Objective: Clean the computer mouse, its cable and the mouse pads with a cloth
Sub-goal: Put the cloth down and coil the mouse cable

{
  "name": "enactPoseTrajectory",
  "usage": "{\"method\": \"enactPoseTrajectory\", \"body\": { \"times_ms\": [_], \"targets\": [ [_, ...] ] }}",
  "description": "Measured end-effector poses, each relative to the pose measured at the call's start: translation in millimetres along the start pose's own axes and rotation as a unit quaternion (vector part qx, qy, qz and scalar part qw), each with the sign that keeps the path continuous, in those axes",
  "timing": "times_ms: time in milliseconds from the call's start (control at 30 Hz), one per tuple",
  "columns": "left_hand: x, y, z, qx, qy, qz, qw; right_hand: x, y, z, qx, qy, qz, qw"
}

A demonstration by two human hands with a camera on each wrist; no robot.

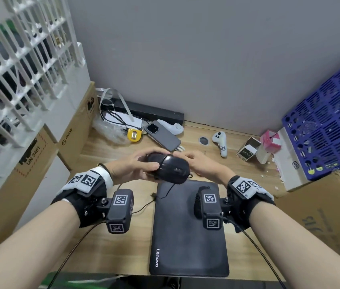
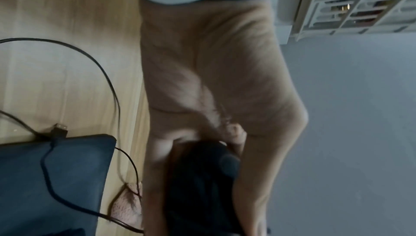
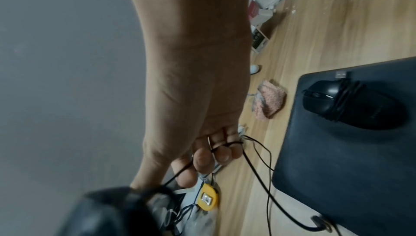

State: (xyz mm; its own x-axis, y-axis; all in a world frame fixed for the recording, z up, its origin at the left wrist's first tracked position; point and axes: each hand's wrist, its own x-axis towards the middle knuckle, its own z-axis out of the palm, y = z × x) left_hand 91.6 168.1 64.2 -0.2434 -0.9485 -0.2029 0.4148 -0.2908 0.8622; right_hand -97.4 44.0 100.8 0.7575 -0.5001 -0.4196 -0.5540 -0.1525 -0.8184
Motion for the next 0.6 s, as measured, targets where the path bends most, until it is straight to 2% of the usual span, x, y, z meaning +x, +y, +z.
{"method": "enactPoseTrajectory", "body": {
  "times_ms": [67, 133, 233, 300, 433, 600],
  "targets": [
    [1, 3, 2, -0.036, 0.026, 0.022, 0.999, 3, 12, 6, 0.008, -0.006, 0.009, 1.0],
    [5, 3, 3, -0.056, 0.068, 0.037, 0.995, 8, 20, 17, -0.016, 0.016, 0.007, 1.0],
    [16, 1, 5, -0.084, 0.16, 0.062, 0.981, 19, 24, 34, -0.026, 0.056, 0.012, 0.998],
    [26, -4, 4, -0.088, 0.237, 0.073, 0.965, 24, 23, 43, -0.036, 0.047, 0.02, 0.998],
    [43, -18, -4, -0.04, 0.375, 0.079, 0.923, 24, 19, 51, -0.067, 0.022, -0.022, 0.997],
    [55, -27, -18, 0.012, 0.483, 0.101, 0.87, 15, 21, 41, -0.028, -0.016, -0.017, 0.999]
  ]
}}
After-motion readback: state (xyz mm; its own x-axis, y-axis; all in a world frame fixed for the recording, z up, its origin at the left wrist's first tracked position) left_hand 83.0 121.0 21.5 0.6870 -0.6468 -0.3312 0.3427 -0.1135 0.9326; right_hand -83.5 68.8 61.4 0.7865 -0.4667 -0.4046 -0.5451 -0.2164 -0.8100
